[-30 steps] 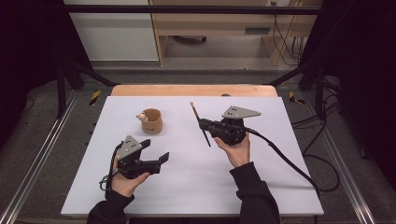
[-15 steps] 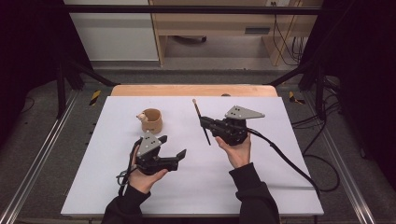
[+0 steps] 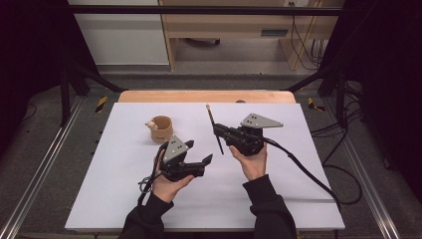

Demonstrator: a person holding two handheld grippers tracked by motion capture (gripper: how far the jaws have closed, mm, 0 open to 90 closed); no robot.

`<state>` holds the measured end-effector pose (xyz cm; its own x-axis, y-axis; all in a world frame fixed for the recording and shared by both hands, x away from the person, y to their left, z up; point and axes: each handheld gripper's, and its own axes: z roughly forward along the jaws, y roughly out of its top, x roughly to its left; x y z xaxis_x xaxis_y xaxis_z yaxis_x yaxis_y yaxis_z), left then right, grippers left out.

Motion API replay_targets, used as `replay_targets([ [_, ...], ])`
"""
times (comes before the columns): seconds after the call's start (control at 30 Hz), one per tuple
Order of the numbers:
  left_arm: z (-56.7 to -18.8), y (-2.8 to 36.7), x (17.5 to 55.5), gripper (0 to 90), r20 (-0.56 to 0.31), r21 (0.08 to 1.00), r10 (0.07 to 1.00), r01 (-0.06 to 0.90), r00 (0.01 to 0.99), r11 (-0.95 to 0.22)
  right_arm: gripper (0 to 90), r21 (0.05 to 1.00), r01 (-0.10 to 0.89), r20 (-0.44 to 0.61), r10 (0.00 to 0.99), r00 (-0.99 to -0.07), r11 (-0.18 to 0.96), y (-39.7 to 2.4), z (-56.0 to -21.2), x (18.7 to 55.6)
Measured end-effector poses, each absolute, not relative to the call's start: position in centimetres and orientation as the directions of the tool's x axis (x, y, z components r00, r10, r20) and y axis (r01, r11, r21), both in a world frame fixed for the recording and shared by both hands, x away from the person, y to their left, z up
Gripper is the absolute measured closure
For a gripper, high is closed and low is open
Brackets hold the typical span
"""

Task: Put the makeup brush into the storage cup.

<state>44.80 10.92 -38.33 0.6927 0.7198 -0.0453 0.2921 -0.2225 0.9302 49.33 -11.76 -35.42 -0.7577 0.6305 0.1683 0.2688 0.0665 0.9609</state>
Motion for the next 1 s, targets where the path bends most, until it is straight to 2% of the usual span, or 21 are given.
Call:
replay_targets([
  [0.63, -37.5, 7.5, 46.6, 38.7, -0.042, 0.928, 0.727, 0.296, 0.685, -0.226, 83.3, 0.963, 0.265, 0.173, 0.627, -0.759, 0.056, -11.9, -35.2, 49.1],
  [1.0, -36.9, 6.4, 47.2, 53.7, -0.042, 0.938, 0.736, 0.281, 0.676, -0.204, 83.3, 0.965, 0.255, 0.167, 0.622, -0.765, 0.054, -12.0, -35.2, 49.0],
])
